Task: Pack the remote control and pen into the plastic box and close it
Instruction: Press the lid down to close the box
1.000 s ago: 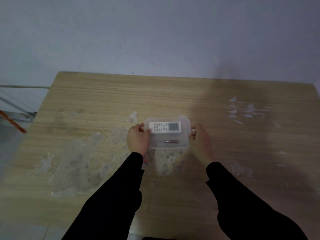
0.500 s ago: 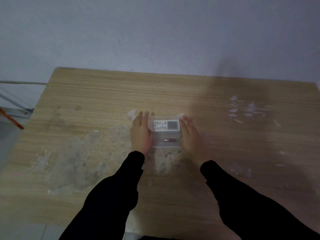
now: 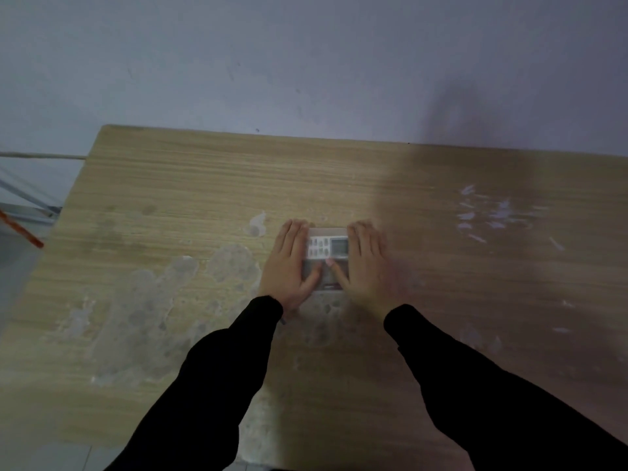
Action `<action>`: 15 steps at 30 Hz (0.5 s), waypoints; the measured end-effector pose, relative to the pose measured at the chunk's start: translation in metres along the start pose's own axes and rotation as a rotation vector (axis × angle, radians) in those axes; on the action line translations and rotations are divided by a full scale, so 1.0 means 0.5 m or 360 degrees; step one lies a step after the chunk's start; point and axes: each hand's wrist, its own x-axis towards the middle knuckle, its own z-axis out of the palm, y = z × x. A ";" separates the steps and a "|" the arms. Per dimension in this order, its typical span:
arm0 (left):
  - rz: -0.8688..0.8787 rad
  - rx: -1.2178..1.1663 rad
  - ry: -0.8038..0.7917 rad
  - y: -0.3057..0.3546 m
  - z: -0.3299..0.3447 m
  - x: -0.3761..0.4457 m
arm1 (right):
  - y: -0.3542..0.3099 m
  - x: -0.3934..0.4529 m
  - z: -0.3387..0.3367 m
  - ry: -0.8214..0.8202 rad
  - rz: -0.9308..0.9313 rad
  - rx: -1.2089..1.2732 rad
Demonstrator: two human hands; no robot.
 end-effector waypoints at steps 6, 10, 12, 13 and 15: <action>0.0007 0.0025 0.0006 -0.001 -0.001 0.008 | 0.016 0.004 0.005 0.0010 -0.0186 -0.0031; -0.0007 0.0179 -0.0048 0.015 -0.005 0.035 | 0.021 0.011 0.012 0.0030 -0.0201 -0.0086; 0.0017 0.0271 -0.0061 0.017 0.002 0.038 | 0.021 0.019 0.013 0.0031 -0.0196 -0.0116; 0.0044 0.0329 -0.0076 0.016 0.008 0.035 | 0.020 0.022 0.012 0.0037 -0.0189 -0.0108; 0.0087 0.0356 -0.0073 0.010 0.016 0.034 | 0.020 0.026 0.009 0.0052 -0.0171 -0.0098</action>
